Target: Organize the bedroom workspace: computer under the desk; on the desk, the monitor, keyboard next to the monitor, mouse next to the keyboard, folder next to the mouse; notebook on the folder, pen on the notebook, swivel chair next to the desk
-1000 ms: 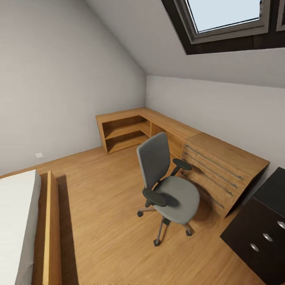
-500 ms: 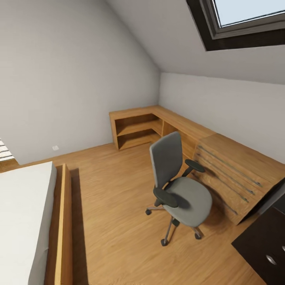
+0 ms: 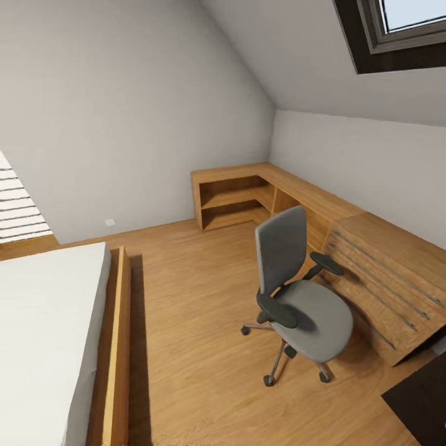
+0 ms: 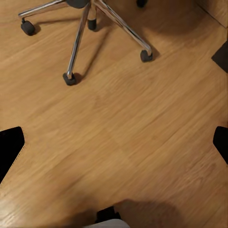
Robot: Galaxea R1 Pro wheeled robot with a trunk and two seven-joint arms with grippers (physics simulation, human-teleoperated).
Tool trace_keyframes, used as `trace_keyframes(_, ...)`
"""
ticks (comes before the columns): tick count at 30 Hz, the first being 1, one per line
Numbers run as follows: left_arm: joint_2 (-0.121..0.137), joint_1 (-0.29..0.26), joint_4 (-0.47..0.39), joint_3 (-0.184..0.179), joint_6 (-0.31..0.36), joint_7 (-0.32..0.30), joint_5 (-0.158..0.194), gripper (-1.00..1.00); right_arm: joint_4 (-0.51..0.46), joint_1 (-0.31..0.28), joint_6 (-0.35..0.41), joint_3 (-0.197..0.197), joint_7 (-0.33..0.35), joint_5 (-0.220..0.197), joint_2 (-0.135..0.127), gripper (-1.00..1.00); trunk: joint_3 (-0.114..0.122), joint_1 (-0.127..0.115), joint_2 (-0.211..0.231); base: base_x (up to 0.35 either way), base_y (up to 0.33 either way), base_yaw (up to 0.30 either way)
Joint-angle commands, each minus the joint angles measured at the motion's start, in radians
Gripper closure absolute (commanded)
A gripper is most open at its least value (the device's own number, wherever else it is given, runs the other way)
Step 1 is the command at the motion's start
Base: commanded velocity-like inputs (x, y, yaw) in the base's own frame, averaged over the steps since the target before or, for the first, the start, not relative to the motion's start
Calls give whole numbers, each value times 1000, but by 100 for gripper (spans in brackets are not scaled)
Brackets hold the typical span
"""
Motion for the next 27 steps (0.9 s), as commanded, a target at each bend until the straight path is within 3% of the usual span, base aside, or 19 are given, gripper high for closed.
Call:
trace_keyframes(1,1,-1,0,-9,-9,6,4,-100,1,-1,-6,9,-8,2,1,-100,-2,0,-2,0,0,234)
trace_keyframes(7,38,-1,-61,-4,-97,10,2,-100,-18,-75,-7,8,-9,5,-4,-100,-7,0,-2,83,-6,238)
trace_keyframes(12,49,-1,-140,-5,-112,12,2,-100,-19,-109,-6,7,-9,4,-23,-100,-10,0,-2,278,-74,241)
trace_keyframes(16,36,-1,-153,-14,-114,9,0,-100,-20,-114,-6,12,-7,7,-29,-100,-12,0,-2,311,-93,124)
trace_keyframes(23,20,-1,-58,-51,-113,7,-86,-100,-15,-116,-6,21,0,37,-27,-100,-13,0,-2,271,-142,15)
trace_keyframes(27,7,-1,-46,-53,-116,7,-100,-100,-17,-116,-6,21,0,58,-26,-100,-13,0,-2,99,-71,2)
